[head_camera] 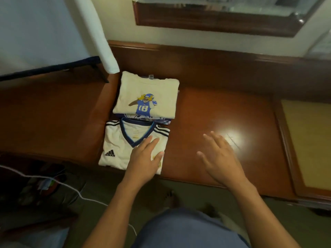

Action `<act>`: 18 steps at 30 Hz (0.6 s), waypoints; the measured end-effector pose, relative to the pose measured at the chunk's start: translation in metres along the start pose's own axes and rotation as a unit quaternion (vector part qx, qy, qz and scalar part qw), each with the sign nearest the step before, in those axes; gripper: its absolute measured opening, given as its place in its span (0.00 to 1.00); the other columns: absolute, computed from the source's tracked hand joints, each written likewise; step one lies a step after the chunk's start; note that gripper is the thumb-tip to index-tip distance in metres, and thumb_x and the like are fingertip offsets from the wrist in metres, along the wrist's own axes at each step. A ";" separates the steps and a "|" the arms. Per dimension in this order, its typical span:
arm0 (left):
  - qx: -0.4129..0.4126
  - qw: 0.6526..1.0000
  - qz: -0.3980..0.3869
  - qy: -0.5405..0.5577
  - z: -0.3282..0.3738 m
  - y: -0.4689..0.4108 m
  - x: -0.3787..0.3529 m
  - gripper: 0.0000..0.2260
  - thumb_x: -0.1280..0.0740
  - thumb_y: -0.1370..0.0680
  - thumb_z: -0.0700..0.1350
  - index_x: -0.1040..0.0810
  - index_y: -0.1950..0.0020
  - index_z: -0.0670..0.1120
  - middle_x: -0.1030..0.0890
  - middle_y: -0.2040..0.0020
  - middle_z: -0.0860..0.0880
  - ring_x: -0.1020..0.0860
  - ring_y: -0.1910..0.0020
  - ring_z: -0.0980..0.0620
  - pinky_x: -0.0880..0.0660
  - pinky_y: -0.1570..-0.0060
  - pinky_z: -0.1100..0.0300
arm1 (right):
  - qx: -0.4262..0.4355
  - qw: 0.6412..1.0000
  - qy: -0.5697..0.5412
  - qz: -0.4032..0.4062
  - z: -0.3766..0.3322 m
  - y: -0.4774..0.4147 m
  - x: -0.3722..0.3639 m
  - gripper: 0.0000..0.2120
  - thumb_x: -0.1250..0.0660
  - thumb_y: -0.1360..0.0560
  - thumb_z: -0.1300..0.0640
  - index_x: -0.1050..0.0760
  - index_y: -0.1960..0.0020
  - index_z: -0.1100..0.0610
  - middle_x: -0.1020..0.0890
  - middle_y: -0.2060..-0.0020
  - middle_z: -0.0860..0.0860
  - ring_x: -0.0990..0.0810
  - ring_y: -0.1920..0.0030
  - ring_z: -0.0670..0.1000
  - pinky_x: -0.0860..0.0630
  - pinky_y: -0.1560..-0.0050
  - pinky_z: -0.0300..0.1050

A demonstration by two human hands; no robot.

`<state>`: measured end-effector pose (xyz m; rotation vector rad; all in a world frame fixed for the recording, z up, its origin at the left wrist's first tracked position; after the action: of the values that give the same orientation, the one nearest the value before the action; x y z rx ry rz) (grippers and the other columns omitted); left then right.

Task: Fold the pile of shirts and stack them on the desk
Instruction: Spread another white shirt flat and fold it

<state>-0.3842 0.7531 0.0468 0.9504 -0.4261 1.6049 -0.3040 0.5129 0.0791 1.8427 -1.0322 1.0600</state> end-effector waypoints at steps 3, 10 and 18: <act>-0.060 0.995 -0.022 -0.081 0.058 0.007 -0.017 0.27 0.42 0.17 0.61 0.42 0.19 0.58 0.45 0.18 0.55 0.49 0.19 0.54 0.50 0.20 0.46 | -0.022 0.998 0.027 0.044 0.041 0.032 0.032 0.36 0.54 0.22 0.31 0.47 0.18 0.46 0.47 0.18 0.49 0.52 0.18 0.52 0.49 0.20 0.55; -0.233 0.959 -0.059 -0.151 0.210 0.028 -0.090 0.29 0.42 0.17 0.61 0.47 0.18 0.58 0.48 0.17 0.53 0.52 0.19 0.54 0.56 0.23 0.52 | -0.127 0.981 -0.010 0.148 0.170 0.138 0.091 0.34 0.46 0.20 0.35 0.42 0.19 0.49 0.42 0.19 0.52 0.49 0.19 0.53 0.46 0.20 0.55; -0.382 0.905 -0.115 -0.148 0.407 0.108 -0.234 0.29 0.42 0.17 0.60 0.47 0.18 0.57 0.48 0.17 0.52 0.52 0.19 0.53 0.53 0.20 0.48 | -0.272 0.943 -0.021 0.191 0.363 0.298 0.133 0.34 0.46 0.19 0.35 0.46 0.18 0.48 0.45 0.18 0.50 0.53 0.19 0.51 0.50 0.20 0.55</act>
<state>-0.3423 0.2818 0.1372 0.5939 -1.0249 0.9357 -0.4219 0.0422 0.1297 1.2482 -1.5698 0.8300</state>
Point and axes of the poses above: each hand's wrist, its own y-axis away from the middle knuckle, its own x-axis out of the back of the hand, z = x × y, the point moved 9 cm from there along -y, towards the middle knuckle
